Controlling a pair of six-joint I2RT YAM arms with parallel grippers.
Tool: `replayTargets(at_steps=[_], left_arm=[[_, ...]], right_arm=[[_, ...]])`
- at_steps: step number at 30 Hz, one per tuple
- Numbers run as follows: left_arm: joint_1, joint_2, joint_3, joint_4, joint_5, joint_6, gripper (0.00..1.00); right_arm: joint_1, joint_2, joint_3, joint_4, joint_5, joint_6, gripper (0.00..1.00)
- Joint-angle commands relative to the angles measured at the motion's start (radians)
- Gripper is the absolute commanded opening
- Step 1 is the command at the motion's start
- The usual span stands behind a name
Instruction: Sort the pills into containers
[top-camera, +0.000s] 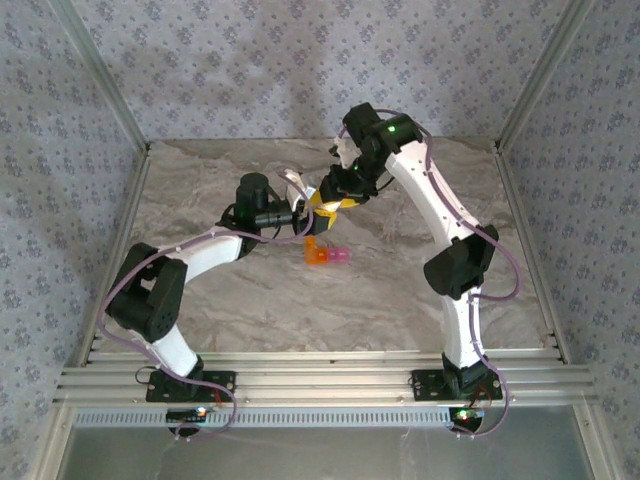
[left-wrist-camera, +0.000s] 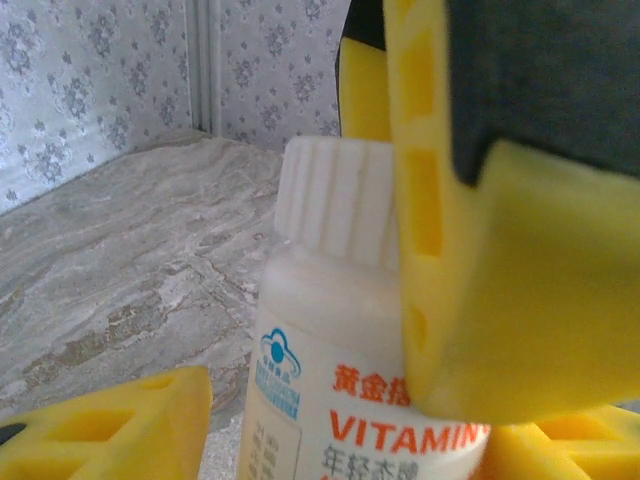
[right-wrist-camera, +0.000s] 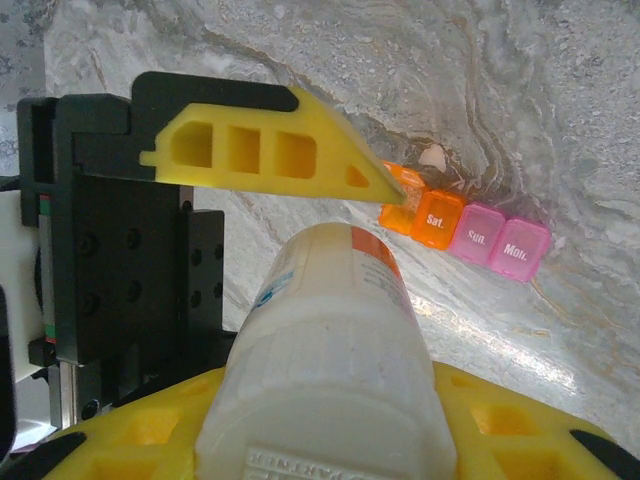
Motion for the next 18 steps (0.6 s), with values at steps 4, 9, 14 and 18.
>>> replayTargets(at_steps=[4,9,14,18], left_arm=[[-0.009,0.012,0.035,0.004,0.034,-0.006,0.56],[-0.009,0.013,0.041,-0.018,0.034,-0.013,0.43],[-0.009,0.01,0.039,-0.024,0.034,-0.031,0.3],[-0.007,0.009,0.05,-0.043,0.019,-0.05,0.06]], right_arm=[[0.008,-0.016,-0.021,-0.002,-0.033,0.009,0.27],[0.005,-0.019,-0.027,0.002,-0.034,0.008,0.27],[-0.004,-0.028,-0.042,0.014,-0.046,0.01,0.27],[-0.02,-0.054,-0.084,0.062,-0.067,0.042,0.37]])
